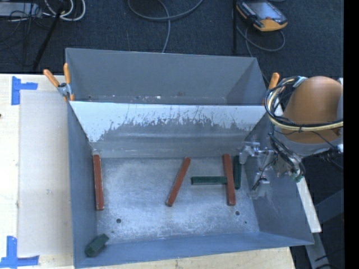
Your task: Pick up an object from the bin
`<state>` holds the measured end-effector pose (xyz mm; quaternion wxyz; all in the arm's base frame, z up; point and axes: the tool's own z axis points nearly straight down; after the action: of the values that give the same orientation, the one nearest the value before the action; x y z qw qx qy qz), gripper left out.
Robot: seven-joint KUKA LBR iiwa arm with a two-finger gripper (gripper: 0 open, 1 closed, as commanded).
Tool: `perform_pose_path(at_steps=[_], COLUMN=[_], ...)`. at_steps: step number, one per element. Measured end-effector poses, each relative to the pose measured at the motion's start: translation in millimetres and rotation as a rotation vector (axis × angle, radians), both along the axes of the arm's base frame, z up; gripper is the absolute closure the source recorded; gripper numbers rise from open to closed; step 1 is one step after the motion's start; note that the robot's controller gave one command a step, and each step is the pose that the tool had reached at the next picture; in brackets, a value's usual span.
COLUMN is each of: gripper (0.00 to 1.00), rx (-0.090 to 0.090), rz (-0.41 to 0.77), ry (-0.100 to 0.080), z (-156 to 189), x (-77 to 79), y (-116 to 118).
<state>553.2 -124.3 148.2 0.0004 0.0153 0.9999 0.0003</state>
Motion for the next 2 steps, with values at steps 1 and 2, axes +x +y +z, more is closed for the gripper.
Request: perform_pose_path(at_steps=[1, 2], gripper=[0.0, 0.0], rx=[0.002, 0.001], rz=[-0.099, -0.143], ry=[0.004, 0.005], z=[-52, -80], x=[25.5, 6.5], y=[40, 66])
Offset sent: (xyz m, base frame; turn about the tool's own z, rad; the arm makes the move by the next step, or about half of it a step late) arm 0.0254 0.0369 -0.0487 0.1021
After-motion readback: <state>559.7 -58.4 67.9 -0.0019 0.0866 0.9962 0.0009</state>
